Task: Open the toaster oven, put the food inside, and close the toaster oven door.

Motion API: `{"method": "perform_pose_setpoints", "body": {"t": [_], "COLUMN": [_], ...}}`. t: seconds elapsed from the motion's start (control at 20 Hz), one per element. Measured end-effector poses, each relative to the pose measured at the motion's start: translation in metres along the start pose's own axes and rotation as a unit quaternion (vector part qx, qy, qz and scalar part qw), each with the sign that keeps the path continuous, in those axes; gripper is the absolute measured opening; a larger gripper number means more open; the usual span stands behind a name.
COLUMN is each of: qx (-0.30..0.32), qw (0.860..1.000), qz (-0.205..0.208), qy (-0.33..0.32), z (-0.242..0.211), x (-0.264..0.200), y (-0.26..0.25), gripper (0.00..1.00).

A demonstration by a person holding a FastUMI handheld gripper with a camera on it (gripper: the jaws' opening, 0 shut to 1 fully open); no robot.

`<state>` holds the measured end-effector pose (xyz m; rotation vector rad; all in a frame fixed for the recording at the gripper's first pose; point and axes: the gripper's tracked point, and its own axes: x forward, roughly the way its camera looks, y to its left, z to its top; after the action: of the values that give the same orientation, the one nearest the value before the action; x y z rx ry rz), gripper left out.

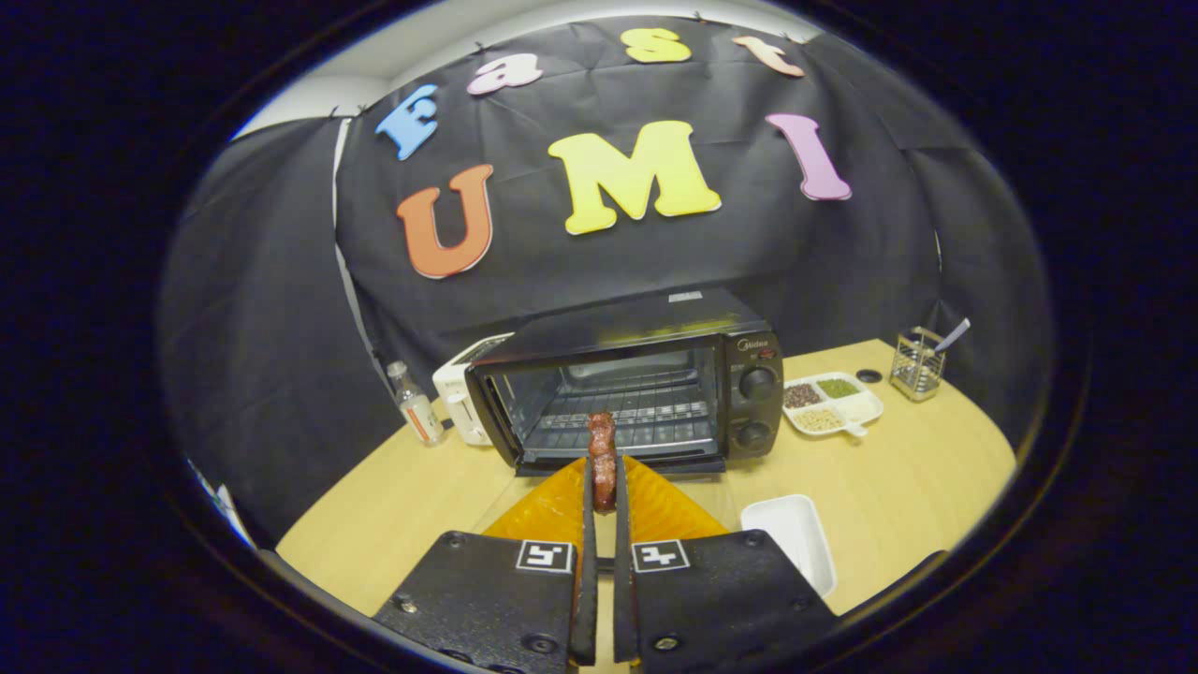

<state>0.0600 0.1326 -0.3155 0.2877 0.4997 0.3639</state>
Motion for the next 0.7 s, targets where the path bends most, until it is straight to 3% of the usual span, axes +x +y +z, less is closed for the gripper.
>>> {"method": "perform_pose_setpoints", "body": {"t": [0.2, 0.45, 0.55, 0.7], "qx": [0.126, 0.323, 0.349, 0.341], "qw": [0.991, 0.943, 0.933, 0.937], "qz": [0.047, 0.083, 0.088, 0.069], "qy": [-0.022, 0.002, -0.013, -0.019], "z": [0.000, -0.011, -0.001, -0.002], "x": [0.041, 0.103, 0.122, 0.146], "y": [0.011, 0.004, -0.002, -0.011], "gripper": [0.10, 0.10, 0.10, 0.10]}}
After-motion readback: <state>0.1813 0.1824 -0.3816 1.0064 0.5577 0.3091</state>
